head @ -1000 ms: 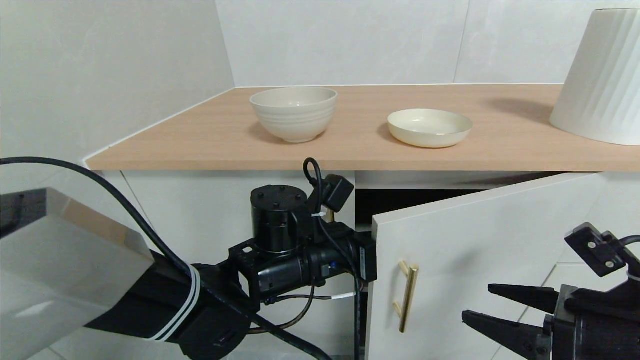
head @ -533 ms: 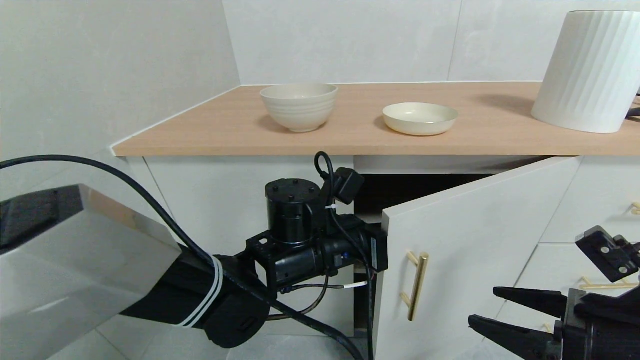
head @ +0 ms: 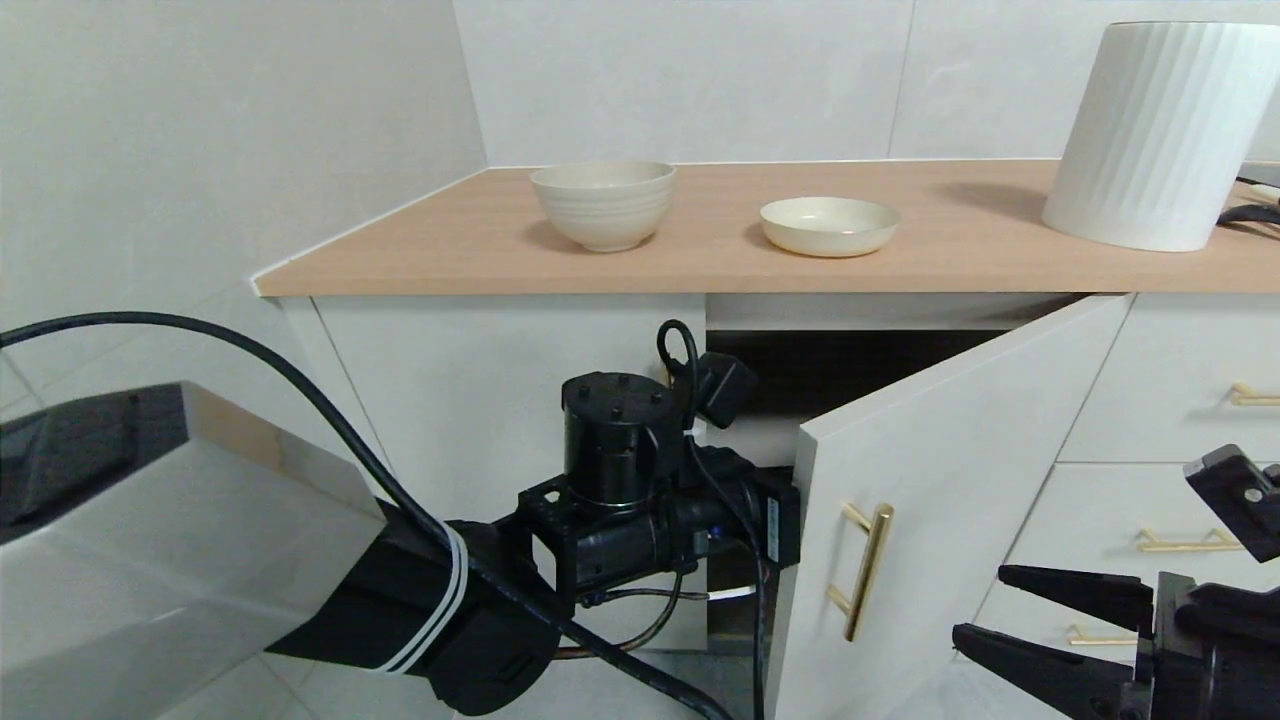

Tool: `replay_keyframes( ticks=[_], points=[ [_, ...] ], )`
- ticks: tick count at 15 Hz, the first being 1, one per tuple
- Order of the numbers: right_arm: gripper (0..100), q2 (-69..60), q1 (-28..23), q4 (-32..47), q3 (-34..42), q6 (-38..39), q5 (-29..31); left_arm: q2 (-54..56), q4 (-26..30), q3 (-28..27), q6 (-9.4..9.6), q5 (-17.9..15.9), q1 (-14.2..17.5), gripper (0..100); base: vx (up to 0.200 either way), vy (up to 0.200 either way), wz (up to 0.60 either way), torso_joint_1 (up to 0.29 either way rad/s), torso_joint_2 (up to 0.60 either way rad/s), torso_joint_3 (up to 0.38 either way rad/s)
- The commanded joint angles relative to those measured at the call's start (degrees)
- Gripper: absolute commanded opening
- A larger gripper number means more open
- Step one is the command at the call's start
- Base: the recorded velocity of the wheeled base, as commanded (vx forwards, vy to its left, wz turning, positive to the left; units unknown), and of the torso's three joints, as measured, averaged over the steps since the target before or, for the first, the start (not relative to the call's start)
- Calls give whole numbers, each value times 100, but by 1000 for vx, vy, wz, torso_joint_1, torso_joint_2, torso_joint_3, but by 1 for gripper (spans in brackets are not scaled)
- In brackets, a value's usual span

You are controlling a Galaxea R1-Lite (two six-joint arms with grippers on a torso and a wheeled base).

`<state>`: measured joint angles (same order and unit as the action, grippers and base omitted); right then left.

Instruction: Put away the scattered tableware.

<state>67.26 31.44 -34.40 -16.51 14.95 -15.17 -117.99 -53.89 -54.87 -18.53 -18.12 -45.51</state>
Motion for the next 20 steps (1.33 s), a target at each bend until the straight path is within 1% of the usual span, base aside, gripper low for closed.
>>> replay_keyframes(
  ticks=[1, 6, 7, 9, 10, 14, 18, 19, 20],
  points=[
    [100, -63, 3, -5, -11, 0, -4, 4, 11, -15, 7, 10, -2, 0, 0, 0, 0, 0, 0, 0],
    [100, -310, 3, 4, -63, 0, -4, -57, 90, -59, 7, 10, -72, 0, 0, 0, 0, 0, 0, 0],
    [100, -477, 3, 197, -178, 0, -4, -57, 125, -59, 7, 10, -99, 0, 0, 0, 0, 0, 0, 0],
    [100, -837, 3, 803, -468, 0, -4, -48, 318, -138, 7, 19, -143, 0, -200, 0, 0, 5, 0, 0],
    [100, -1083, 3, 1058, -652, 0, -4, -75, 327, -182, 7, 19, -143, 0, -200, 0, 0, 12, 2, -2],
    [100, -1742, 3, 1990, -1267, 8, -22, -277, 397, -419, 7, 19, -204, 0, 0, 0, 0, 0, 0, 0],
    [100, -1812, 3, 2034, -1346, 8, -22, -549, 485, -718, 7, 19, -292, 0, 0, 0, 0, 0, 0, 0],
    [100, -1865, 3, 2043, -1417, 8, -22, -593, 503, -850, -2, 36, -406, 0, 0, 0, 0, 0, 0, 0],
    [100, -1865, 3, 2043, -1417, 8, -22, -593, 503, -850, -2, 36, -406, 0, 0, 0, 0, 0, 0, 0]
  ],
)
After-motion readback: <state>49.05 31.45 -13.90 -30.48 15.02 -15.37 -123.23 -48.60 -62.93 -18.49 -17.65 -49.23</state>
